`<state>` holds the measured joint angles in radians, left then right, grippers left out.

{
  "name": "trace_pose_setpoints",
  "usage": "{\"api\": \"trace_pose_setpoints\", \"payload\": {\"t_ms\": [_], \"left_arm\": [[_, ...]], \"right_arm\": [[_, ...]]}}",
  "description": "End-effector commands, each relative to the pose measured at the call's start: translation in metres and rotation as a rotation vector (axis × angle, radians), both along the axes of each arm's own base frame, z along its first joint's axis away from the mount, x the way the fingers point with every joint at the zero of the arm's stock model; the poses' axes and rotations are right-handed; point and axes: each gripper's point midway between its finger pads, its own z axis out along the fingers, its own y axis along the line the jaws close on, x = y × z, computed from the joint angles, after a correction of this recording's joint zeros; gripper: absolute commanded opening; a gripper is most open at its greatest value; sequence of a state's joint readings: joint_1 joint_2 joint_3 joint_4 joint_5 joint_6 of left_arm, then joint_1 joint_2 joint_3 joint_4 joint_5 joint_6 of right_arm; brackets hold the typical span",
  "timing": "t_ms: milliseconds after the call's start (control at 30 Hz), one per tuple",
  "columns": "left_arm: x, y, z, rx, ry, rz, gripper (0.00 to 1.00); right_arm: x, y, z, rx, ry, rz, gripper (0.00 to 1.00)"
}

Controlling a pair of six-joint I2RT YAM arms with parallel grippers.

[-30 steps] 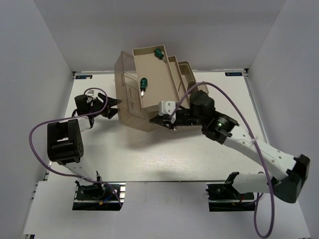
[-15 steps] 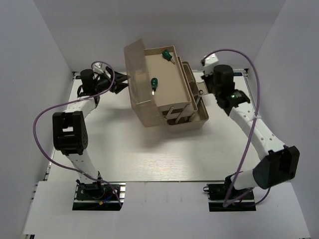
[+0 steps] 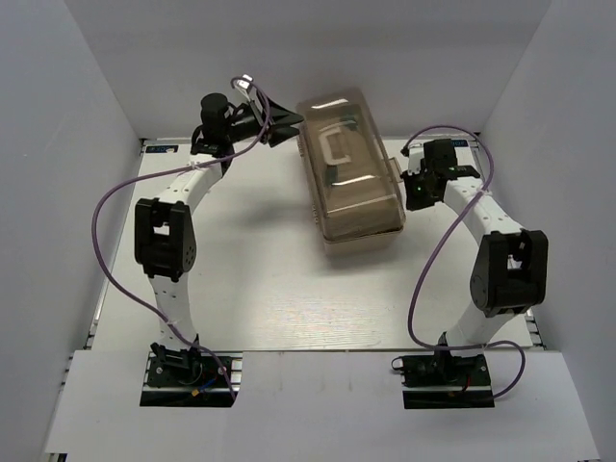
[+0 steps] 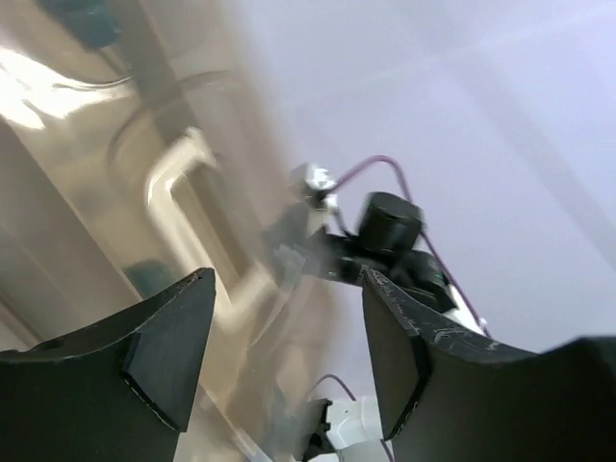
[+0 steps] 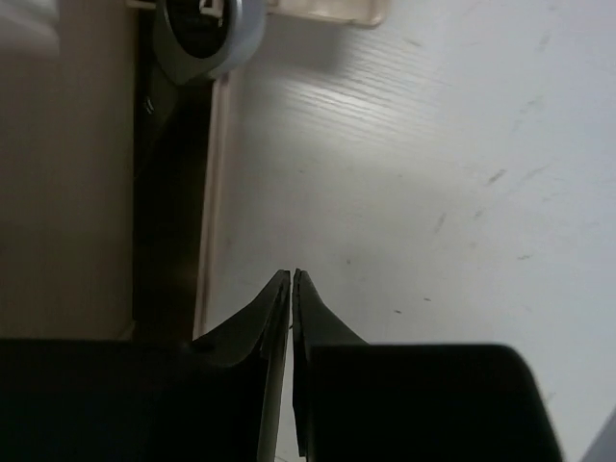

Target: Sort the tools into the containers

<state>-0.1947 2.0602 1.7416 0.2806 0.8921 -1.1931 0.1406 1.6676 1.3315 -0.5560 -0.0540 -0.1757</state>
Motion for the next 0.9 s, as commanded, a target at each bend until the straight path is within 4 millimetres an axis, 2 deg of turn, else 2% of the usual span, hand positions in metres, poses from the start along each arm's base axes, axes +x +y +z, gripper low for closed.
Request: {"api": "trace_pose_setpoints", "payload": {"t_ms": [0,67,100,167,267,300,333,367,400,500,567,600,667,767,867], "left_arm": [[-0.021,0.019,0.081,-0.031,-0.174,0.018,0.73],[-0.023,0.035,0.095,-0.028,-0.209,0.066,0.73],[-0.038,0.042,0.117,-0.029,-0.262,0.085,0.74],[-0.042,0.058,0.11,0.008,-0.254,0.135,0.76],[-0.06,0.073,0.098,0.054,-0.253,0.155,0.76],[-0.067,0.073,0.091,0.057,-0.235,0.146,0.76],[-0.07,0.08,0.061,0.075,-0.171,0.156,0.76],[-0.076,0.08,0.051,0.082,-0.162,0.156,0.76],[-0.087,0.087,0.032,0.089,-0.114,0.167,0.76],[-0.096,0.1,0.0,0.149,-0.071,0.209,0.77],[-0.103,0.102,-0.024,0.181,-0.029,0.215,0.77],[-0.105,0.103,-0.032,0.191,-0.012,0.211,0.77],[-0.111,0.103,-0.046,0.194,0.014,0.209,0.77],[-0.115,0.103,-0.051,0.203,0.016,0.207,0.78],[-0.116,0.104,-0.057,0.217,0.037,0.211,0.78]], "right_arm": [[-0.001,0.017,-0.002,0.089,0.051,0.06,0.1],[-0.001,0.021,-0.011,0.11,0.077,0.061,0.08],[-0.004,0.027,-0.013,0.138,0.096,0.07,0.08],[-0.007,0.036,-0.016,0.192,0.133,0.074,0.08],[-0.015,0.057,-0.01,0.307,0.169,0.11,0.07],[-0.017,0.065,-0.005,0.352,0.174,0.136,0.07],[-0.019,0.072,0.0,0.4,0.18,0.153,0.07],[-0.02,0.076,0.002,0.429,0.188,0.158,0.07],[-0.023,0.086,0.011,0.491,0.195,0.188,0.07],[-0.021,0.092,0.023,0.542,0.184,0.202,0.09],[-0.016,0.095,0.032,0.55,0.149,0.213,0.1],[-0.015,0.094,0.03,0.531,0.141,0.218,0.1],[0.004,0.063,0.016,0.34,0.077,0.101,0.1],[0.02,0.037,0.014,0.226,0.011,0.031,0.1],[0.029,0.03,0.021,0.211,-0.063,0.039,0.1]]}}
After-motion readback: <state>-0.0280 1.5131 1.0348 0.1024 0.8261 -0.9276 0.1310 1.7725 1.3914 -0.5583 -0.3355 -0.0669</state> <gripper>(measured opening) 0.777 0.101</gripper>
